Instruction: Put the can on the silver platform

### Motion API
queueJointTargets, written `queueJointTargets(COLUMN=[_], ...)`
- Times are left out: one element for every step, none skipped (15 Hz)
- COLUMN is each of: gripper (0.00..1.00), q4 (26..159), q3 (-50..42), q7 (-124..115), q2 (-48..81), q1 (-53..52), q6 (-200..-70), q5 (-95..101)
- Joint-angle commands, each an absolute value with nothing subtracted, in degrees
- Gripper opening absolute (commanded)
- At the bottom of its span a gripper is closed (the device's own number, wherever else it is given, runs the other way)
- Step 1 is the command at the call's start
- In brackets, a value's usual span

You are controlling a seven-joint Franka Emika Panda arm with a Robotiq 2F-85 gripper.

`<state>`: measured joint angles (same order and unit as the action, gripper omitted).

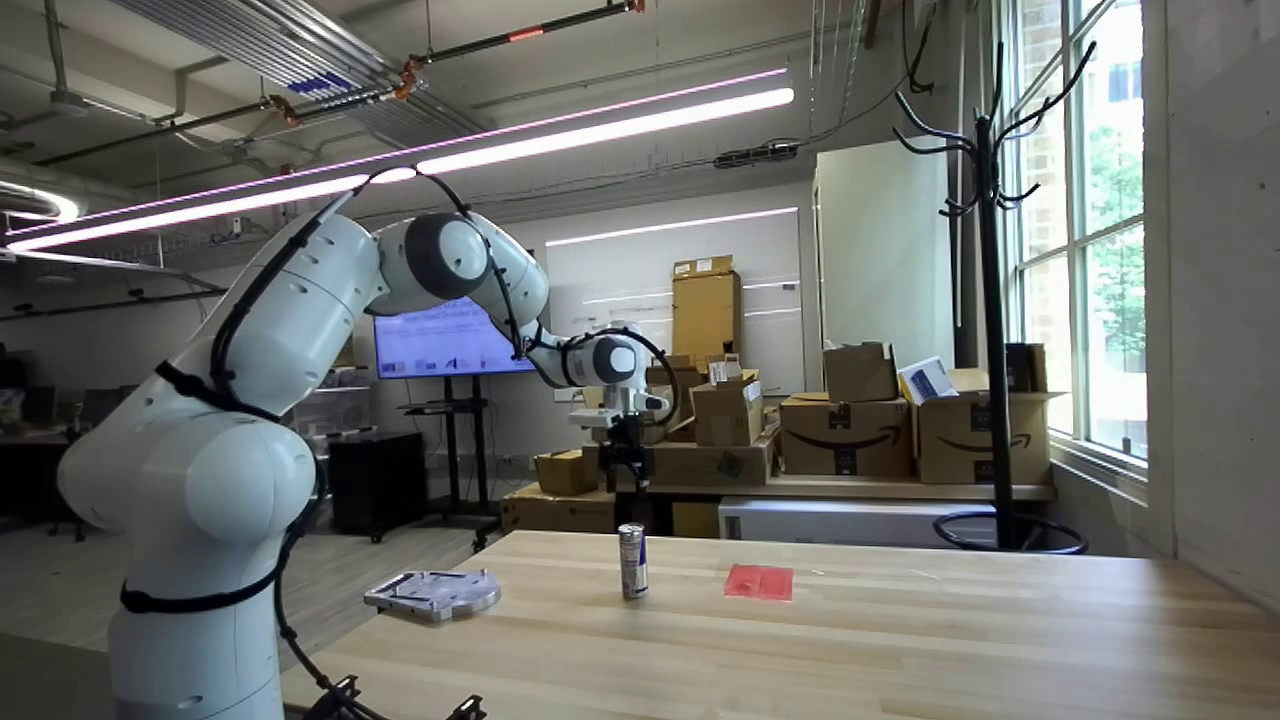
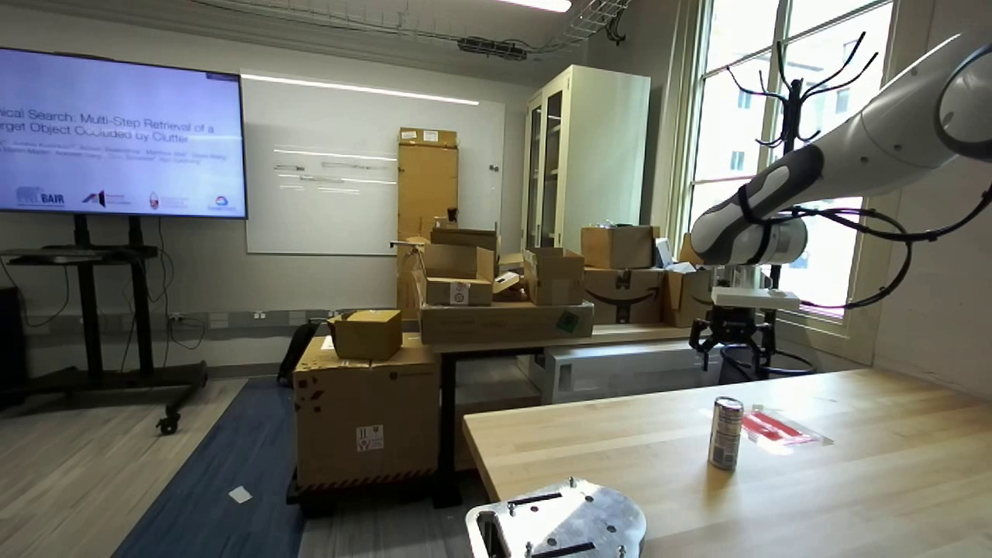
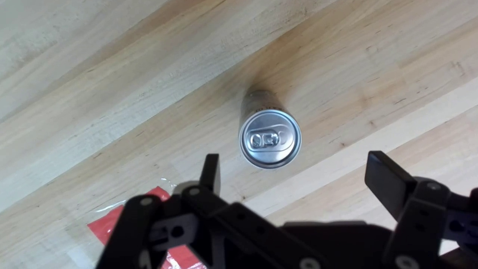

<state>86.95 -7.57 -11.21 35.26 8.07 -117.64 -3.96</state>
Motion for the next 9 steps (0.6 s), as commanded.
queueJointTargets(gripper=[1.0,1.0,1.0,1.0,1.0,1.0,1.0,1.0,1.0], q4=[84.49,84.56,84.72,84.78,84.89,85.01,85.07,85.18,85.07], q3=[-7.13,-7.12,-7.04,-6.95,-6.84,-6.81,-6.78,-6.82,-6.8], q7=[-9.02,-8.94,-8.67,-8.51,-8.24,-8.09,-7.94,-7.81,-7.75], q2=[38.26,38.73,39.15,39.57,39.95,40.27,40.57,40.87,41.32], q1=[9.07,9.17,9.31,9.45,9.68,9.82,9.93,9.98,10.06], q6=[-118.23,-118.48,-118.74,-118.88,-119.0,-119.26,-119.33,-119.56,-119.64], q5=[-4.16,-4.28,-4.41,-4.61,-4.86,-4.95,-5.0,-4.88,-4.9])
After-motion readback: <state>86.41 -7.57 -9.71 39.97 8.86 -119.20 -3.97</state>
